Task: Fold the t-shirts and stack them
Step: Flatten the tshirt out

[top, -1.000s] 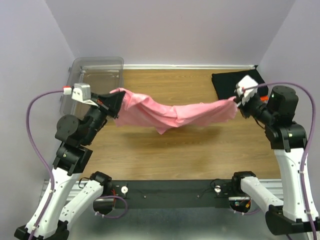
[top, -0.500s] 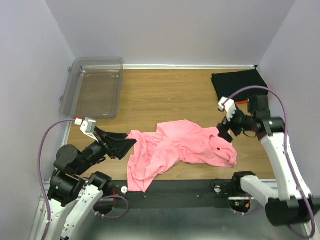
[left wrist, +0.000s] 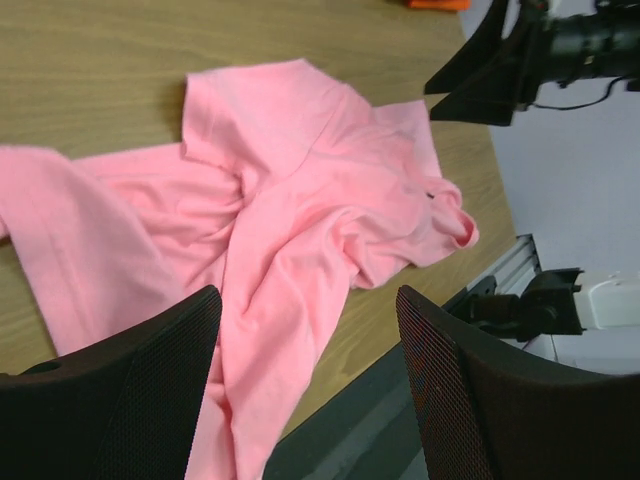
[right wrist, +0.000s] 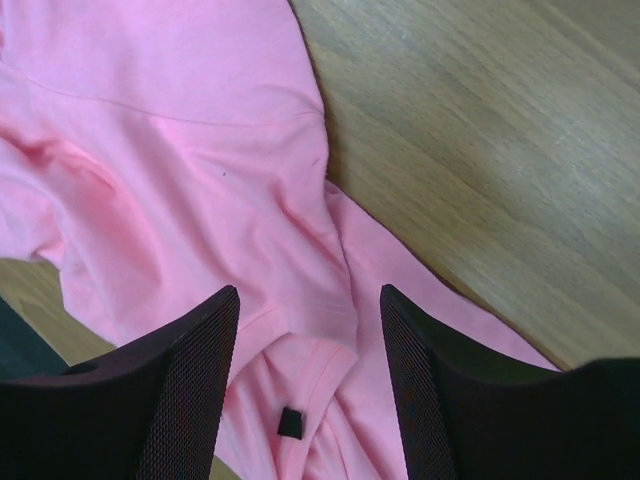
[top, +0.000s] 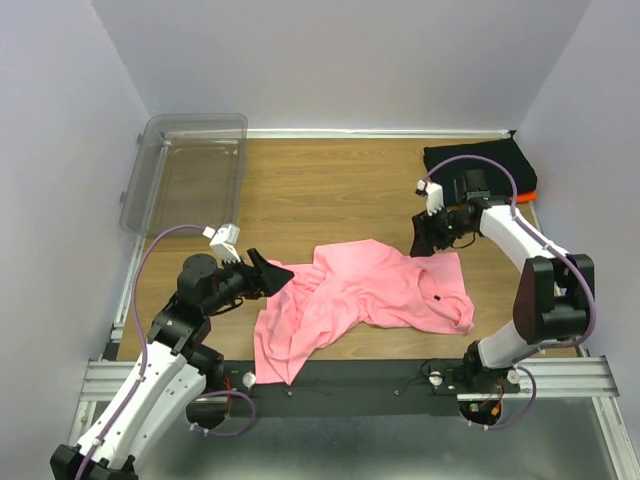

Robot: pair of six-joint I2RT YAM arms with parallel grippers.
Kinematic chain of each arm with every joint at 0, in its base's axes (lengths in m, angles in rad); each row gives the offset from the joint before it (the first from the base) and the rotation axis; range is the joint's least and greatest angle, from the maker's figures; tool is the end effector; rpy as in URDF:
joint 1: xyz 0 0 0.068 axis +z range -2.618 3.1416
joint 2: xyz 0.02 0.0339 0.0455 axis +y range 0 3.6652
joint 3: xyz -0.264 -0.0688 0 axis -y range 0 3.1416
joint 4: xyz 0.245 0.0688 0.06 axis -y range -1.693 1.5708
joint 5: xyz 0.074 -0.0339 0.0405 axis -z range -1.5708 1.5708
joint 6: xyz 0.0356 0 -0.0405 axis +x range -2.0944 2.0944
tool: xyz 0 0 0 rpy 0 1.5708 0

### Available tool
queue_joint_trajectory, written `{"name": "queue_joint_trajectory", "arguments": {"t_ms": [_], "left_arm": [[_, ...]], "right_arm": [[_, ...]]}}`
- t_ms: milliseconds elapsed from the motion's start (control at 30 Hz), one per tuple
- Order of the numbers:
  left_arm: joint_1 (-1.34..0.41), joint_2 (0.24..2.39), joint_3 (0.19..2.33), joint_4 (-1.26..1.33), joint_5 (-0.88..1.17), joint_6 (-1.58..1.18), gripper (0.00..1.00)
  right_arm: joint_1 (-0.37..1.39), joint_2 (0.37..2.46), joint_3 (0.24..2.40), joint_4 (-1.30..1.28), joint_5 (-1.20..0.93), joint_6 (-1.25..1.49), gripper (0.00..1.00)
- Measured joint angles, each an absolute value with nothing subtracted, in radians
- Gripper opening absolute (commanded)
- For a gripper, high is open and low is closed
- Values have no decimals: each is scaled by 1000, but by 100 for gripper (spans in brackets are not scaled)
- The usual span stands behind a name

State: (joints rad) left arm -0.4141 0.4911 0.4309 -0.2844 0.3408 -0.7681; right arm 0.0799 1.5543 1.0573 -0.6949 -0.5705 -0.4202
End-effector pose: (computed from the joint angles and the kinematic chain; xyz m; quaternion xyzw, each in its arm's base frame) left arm 0.1203 -0.0659 0.2468 -0.0459 0.8106 -0.4312 0.3936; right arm 0.2956 0.0430 0.2168 -0.2845 0.9000 0.2418 0.2249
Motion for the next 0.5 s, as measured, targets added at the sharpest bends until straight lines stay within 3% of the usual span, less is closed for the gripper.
{"name": "queue_joint_trajectory", "arguments": {"t_ms": [100, 167, 200, 233, 300, 333, 500], "left_arm": [[-414, 497, 434, -231, 344, -772, 79], [-414, 515, 435, -210, 347, -772, 79], [-414, 523, 435, -204, 349, -772, 79], [-414, 525, 435, -200, 349, -772, 79], [-414, 529, 435, -197, 349, -773, 79], [-414, 527, 435, -194, 349, -774, 79], [-414, 520, 435, -180, 349, -776, 79]], "right_arm": [[106, 1595, 1048, -667, -546, -406, 63], [132, 1632, 1045, -659, -537, -401, 55], [150, 1656, 1042, -656, -528, -397, 48], [168, 1678, 1038, -655, -521, -395, 31], [198, 1693, 1031, -661, -511, -388, 7], [204, 1689, 1031, -666, -509, -395, 1], [192, 1575, 1031, -685, -412, -400, 1]]}}
